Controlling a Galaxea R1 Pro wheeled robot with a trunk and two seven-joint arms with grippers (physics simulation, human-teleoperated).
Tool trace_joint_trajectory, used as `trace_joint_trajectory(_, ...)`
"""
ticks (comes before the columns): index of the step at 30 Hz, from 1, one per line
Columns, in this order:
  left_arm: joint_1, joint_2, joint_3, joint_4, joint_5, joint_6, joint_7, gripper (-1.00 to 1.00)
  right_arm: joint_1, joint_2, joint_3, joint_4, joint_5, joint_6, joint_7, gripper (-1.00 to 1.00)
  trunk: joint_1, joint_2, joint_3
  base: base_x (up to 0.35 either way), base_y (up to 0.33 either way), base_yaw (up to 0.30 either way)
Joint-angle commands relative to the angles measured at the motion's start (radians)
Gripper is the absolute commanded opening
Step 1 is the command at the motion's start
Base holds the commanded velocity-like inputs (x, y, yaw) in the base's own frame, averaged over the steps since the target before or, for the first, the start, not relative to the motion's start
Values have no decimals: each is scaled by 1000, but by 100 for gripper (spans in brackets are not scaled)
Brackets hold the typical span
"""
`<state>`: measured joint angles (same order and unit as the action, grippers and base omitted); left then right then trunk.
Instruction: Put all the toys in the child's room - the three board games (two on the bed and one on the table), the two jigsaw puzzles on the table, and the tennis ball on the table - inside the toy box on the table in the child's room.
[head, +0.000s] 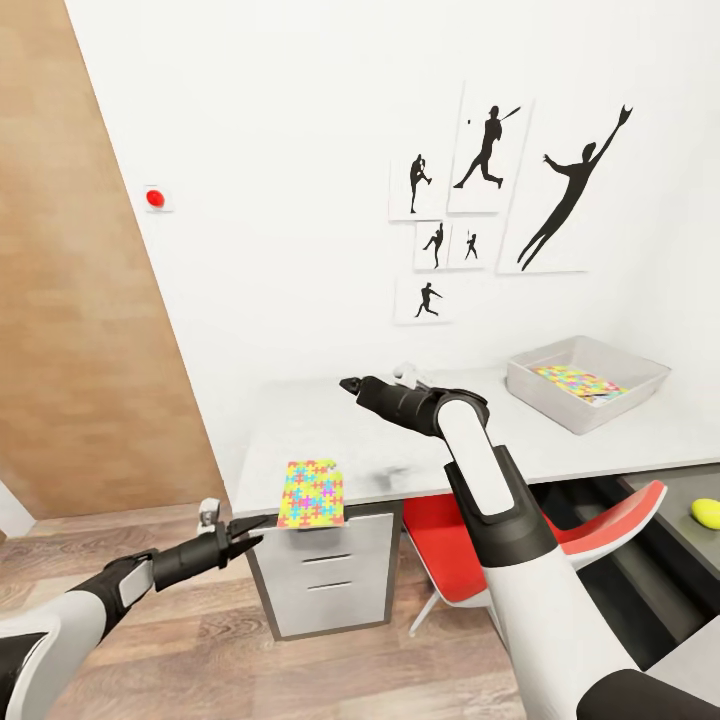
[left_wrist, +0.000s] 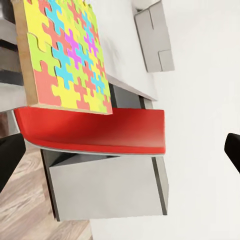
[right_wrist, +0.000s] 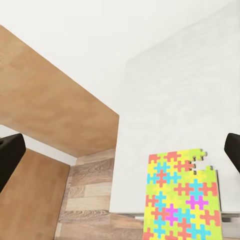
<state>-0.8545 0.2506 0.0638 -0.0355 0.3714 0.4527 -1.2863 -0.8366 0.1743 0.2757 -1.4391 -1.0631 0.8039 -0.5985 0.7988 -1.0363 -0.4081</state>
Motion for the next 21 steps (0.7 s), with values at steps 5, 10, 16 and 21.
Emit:
trace_joint_trajectory(5, 7, 4, 30, 1, 11, 14, 0, 100, -1, 0, -1, -1, -9, 1, -10, 100, 0, -1, -1, 0, 0, 0)
trace_joint_trajectory(10, 9, 5, 36, 1, 17, 18, 6, 100, -1, 0, -1, -1, -9, 1, -10, 100, 0, -1, -1, 0, 0, 0)
trace_joint_trajectory(16, 9, 6, 39, 0, 19, 20, 12, 100, -1, 0, -1, -2, -10, 1, -9, 100, 23, -43, -20, 0, 0, 0)
trace_joint_trajectory(21, 9, 4, 40, 0, 20, 20, 14, 100, -1, 0, -2, -5, -11, 1, -8, 100, 38, -71, -33, 0, 0, 0)
